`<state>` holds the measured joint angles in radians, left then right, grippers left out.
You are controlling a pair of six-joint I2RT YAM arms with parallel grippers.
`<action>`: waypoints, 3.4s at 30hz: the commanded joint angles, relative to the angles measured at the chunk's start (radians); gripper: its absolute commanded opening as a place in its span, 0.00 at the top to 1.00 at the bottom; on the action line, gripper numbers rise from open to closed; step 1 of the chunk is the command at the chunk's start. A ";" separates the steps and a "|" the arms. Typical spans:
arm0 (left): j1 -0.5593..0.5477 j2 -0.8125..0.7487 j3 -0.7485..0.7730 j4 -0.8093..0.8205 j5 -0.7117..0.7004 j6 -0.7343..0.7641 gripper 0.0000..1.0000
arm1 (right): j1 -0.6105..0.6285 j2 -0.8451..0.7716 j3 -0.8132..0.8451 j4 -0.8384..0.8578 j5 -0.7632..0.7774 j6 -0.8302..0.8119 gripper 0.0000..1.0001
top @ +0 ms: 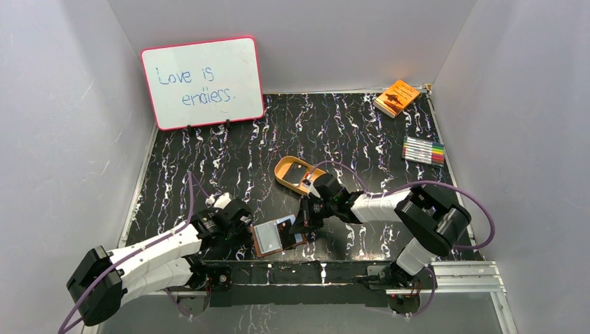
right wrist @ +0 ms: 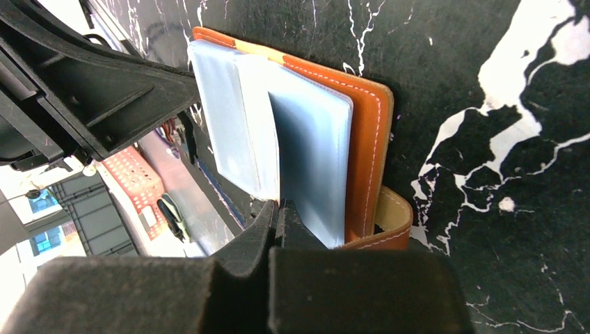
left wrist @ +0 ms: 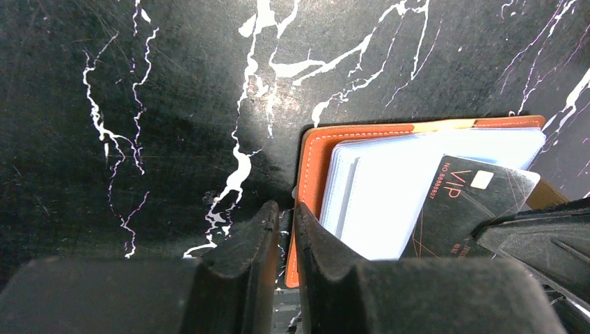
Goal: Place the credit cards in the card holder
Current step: Insert the credit card into the card holder.
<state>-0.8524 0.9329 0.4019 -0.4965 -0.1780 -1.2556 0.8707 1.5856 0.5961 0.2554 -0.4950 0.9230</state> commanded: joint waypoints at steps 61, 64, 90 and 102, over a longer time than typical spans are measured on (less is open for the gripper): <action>0.003 0.076 -0.081 -0.014 0.034 -0.027 0.94 | 0.015 0.026 -0.088 0.197 -0.034 0.115 1.00; 0.003 0.086 -0.081 -0.008 0.037 -0.029 0.95 | 0.017 0.029 -0.087 0.193 -0.040 0.114 1.00; 0.003 0.070 -0.105 0.025 0.045 -0.093 1.00 | 0.088 0.070 -0.031 0.170 0.075 0.197 1.00; 0.003 0.062 -0.104 0.041 0.038 -0.122 1.00 | 0.127 0.044 -0.001 0.127 0.184 0.241 1.00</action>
<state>-0.8505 0.9581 0.3538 -0.3508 -0.1295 -1.3808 0.9852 1.6379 0.5549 0.4404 -0.3851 1.1728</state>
